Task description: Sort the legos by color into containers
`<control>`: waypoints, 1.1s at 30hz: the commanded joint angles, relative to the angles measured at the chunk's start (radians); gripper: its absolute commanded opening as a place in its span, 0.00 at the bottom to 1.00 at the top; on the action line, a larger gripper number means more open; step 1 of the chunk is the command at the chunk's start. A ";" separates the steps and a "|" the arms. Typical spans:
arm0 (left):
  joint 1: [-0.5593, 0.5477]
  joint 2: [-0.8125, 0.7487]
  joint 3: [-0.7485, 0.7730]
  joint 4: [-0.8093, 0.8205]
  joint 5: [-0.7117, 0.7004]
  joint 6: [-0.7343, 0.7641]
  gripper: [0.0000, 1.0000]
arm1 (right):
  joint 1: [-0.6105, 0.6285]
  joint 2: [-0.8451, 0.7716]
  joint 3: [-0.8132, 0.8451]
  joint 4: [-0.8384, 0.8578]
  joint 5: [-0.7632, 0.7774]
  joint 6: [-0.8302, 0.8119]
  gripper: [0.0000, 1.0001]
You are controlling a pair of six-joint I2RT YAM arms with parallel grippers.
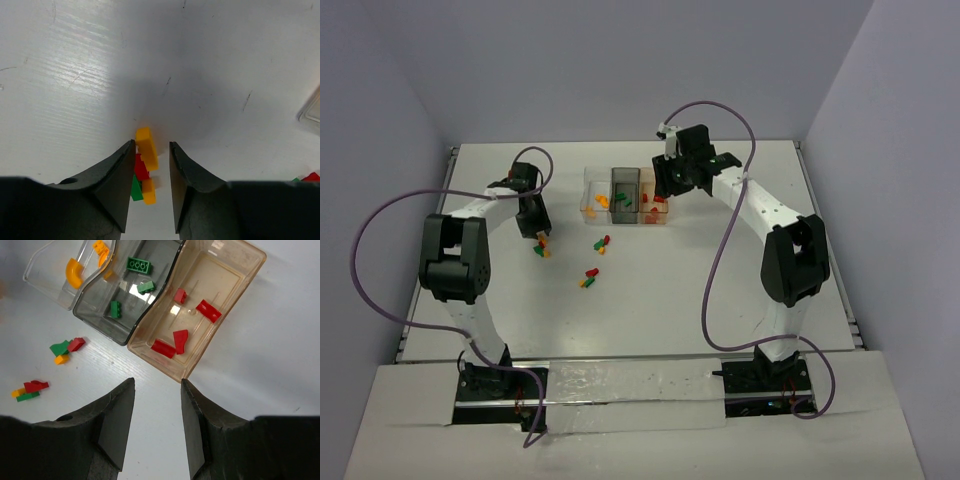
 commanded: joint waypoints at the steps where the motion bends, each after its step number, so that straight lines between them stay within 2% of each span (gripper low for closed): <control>1: -0.002 0.017 0.048 -0.013 -0.001 -0.015 0.40 | 0.003 -0.045 -0.015 0.025 -0.009 0.001 0.49; 11: -0.002 0.020 0.055 -0.015 0.020 -0.011 0.14 | 0.003 -0.075 -0.028 0.024 -0.041 0.002 0.49; 13: -0.001 0.012 0.056 -0.016 0.020 -0.012 0.11 | 0.003 -0.084 -0.039 0.028 -0.055 0.002 0.49; 15: -0.001 -0.006 0.061 -0.016 0.027 -0.012 0.01 | 0.003 -0.110 -0.051 0.034 -0.092 0.005 0.49; 20: -0.002 -0.098 0.079 -0.006 0.056 -0.016 0.00 | 0.004 -0.183 -0.111 0.082 -0.255 0.017 0.49; 22: -0.002 -0.179 0.092 0.005 0.061 -0.031 0.00 | 0.008 -0.226 -0.152 0.121 -0.351 0.043 0.49; 27: -0.025 -0.307 0.104 0.046 0.060 -0.091 0.00 | 0.043 -0.282 -0.192 0.193 -0.466 0.117 0.49; 33: -0.170 -0.439 0.114 0.080 -0.027 -0.142 0.00 | 0.102 -0.250 -0.117 0.229 -0.493 0.227 0.50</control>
